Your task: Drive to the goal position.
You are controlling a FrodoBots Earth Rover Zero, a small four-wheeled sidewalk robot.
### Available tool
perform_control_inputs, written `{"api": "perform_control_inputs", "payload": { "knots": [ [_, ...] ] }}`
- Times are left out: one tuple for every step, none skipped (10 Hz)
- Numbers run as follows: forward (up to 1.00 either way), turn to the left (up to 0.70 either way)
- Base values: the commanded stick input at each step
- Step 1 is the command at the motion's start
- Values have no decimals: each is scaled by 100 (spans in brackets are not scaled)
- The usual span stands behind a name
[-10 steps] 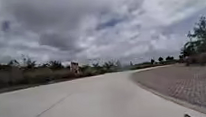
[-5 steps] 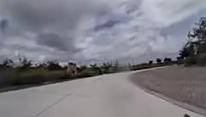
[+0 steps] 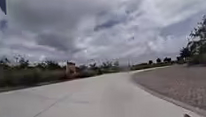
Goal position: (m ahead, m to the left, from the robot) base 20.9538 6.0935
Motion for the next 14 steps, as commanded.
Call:
{"api": "perform_control_inputs", "payload": {
  "knots": [
    [69, 1],
    [69, 1],
    [69, 1],
    [69, -3],
    [69, -12],
    [69, -14],
    [69, -8],
    [69, 0],
    [69, 1],
    [69, 1],
    [69, -3],
    [69, -11],
    [69, -13],
    [69, -1]
  ]
}}
